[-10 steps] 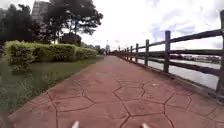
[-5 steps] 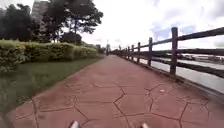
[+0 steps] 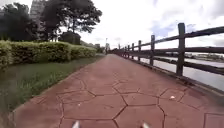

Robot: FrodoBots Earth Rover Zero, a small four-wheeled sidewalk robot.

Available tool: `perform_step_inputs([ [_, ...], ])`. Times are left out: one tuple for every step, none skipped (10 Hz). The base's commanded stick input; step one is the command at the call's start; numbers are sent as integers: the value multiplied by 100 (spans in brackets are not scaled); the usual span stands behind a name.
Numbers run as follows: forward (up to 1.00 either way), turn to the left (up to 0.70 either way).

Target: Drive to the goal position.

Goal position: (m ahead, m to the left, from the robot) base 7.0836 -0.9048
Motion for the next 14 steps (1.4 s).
perform_step_inputs([
  [70,0],
  [70,0],
  [70,0],
  [70,0],
  [70,0],
  [70,0],
  [70,0],
  [70,0],
  [70,0],
  [70,0],
  [70,0],
  [70,0],
  [70,0],
  [70,0],
])
